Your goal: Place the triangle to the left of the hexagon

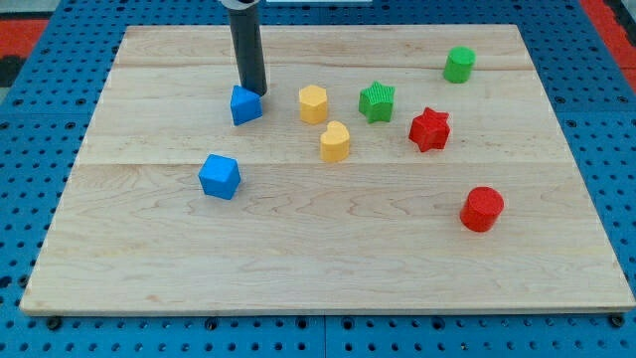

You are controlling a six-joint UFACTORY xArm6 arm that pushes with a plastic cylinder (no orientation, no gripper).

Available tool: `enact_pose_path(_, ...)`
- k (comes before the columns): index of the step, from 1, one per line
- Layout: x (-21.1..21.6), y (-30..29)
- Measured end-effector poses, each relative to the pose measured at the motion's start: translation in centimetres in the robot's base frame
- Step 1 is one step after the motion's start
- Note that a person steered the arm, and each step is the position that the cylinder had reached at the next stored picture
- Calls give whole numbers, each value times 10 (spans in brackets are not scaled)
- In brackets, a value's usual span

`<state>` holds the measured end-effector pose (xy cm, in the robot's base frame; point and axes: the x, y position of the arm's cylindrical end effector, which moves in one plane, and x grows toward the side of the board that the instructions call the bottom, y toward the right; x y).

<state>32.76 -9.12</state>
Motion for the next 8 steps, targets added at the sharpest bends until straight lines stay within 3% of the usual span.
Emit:
enact_pose_path(3, 30, -69)
enact_pose_path(6, 52, 13)
enact_pose_path(8, 32, -107)
